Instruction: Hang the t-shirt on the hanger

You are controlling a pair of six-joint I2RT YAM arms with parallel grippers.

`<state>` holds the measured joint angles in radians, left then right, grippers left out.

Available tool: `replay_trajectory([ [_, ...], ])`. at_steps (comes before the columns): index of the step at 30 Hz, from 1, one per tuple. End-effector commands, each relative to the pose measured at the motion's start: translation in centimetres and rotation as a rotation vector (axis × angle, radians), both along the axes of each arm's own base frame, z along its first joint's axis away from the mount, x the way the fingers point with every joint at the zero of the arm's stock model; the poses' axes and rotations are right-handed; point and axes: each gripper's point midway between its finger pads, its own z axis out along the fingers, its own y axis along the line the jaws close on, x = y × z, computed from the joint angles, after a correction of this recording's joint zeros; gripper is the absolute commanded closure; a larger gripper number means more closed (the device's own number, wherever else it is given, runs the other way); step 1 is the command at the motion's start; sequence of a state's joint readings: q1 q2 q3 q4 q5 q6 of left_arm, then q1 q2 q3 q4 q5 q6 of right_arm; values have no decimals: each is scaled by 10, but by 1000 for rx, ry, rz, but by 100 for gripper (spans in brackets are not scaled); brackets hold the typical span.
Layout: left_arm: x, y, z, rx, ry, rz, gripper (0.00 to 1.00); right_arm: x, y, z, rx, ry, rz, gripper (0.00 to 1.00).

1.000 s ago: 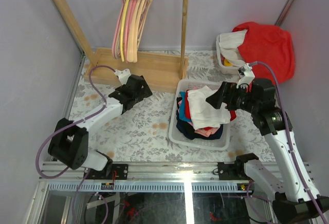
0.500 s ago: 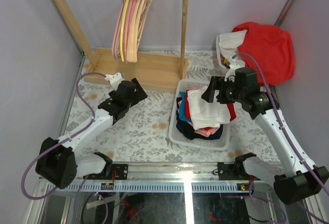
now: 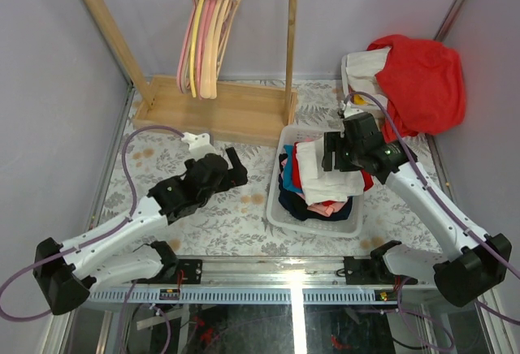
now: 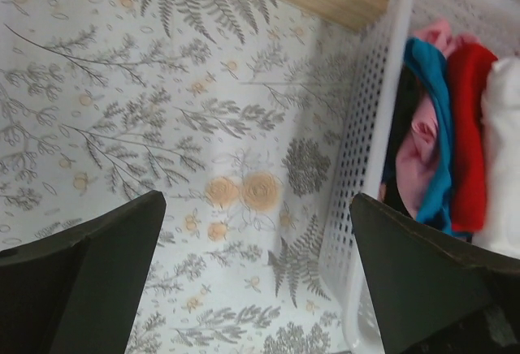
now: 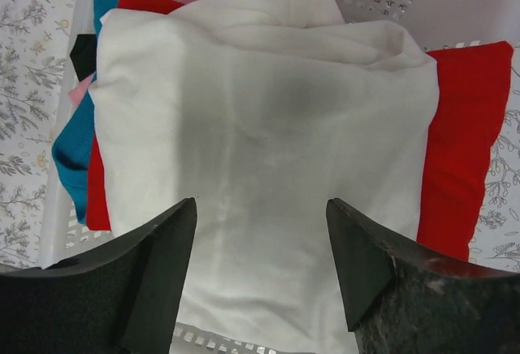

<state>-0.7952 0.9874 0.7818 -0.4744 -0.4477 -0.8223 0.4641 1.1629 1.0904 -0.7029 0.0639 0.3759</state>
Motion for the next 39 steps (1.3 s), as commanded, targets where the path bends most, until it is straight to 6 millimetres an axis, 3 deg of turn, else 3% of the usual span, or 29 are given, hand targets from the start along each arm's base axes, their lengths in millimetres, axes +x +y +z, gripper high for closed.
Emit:
replay_trajectory([
  [1,-15,-8,18,28,-32,11,3,-3,6,-9,-10,26,40,33],
  [5,-26,-25,27,43,-47,-28,3,-4,13,-8,11,33,65,54],
  [11,-28,-40,37,43,-69,-52,3,-5,16,-5,14,36,88,72],
  [17,-27,-50,41,43,-83,-73,2,-5,17,2,28,19,89,100],
  [21,-28,-57,44,42,-90,-89,2,-4,18,19,52,-22,91,99],
  [25,-30,-73,51,45,-101,-139,2,-6,6,26,4,-30,64,38],
  [27,-31,-83,54,58,-106,-161,2,-8,-8,23,-53,-32,28,29],
  [32,-30,-90,62,51,-115,-166,2,-15,-13,-5,-86,26,14,28],
  [36,-31,-91,68,42,-122,-172,2,-15,-9,-22,-82,57,27,52],
  [39,-33,-93,68,38,-123,-175,2,-15,-4,-20,-64,60,46,72],
])
